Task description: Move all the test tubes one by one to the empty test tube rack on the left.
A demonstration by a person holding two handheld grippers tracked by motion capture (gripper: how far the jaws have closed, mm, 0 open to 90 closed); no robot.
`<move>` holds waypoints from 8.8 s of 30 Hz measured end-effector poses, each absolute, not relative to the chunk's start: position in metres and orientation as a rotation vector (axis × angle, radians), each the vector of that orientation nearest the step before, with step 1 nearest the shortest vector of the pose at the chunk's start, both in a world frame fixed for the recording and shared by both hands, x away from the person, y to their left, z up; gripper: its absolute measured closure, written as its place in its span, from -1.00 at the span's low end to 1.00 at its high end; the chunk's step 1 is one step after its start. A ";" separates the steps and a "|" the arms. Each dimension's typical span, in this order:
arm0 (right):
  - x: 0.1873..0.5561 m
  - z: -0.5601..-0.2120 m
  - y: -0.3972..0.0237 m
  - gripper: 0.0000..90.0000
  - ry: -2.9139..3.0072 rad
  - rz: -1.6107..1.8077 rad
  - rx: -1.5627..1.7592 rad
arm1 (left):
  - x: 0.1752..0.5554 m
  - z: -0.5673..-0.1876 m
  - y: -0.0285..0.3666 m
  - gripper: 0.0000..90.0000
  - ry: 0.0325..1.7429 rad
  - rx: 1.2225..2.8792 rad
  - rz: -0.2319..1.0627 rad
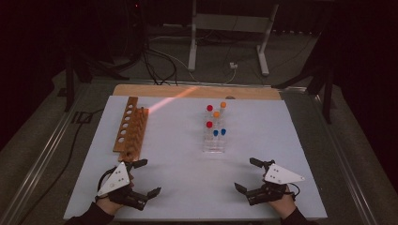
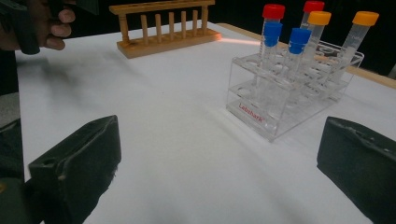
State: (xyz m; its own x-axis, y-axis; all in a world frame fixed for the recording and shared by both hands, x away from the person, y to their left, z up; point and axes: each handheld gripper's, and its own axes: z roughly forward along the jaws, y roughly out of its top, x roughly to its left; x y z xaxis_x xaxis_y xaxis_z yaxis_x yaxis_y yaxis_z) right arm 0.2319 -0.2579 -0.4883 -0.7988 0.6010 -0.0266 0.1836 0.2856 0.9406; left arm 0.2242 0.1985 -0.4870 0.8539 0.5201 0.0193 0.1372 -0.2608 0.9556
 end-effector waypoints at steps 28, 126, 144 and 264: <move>0.241 -0.459 -0.241 -1.00 2.189 1.586 0.675 | 0.224 -0.485 0.200 -0.99 0.500 1.800 0.373; 0.306 -0.395 -0.217 0.69 2.064 1.478 0.789 | 0.224 -0.482 0.204 -0.99 0.518 1.773 0.309; 0.285 -0.428 -0.167 0.69 2.315 1.492 0.656 | 0.226 -0.443 0.174 -0.99 0.514 1.770 0.251; 0.271 -0.431 -0.168 -1.00 2.291 1.704 0.527 | 0.397 -0.360 0.247 0.72 0.825 1.700 0.687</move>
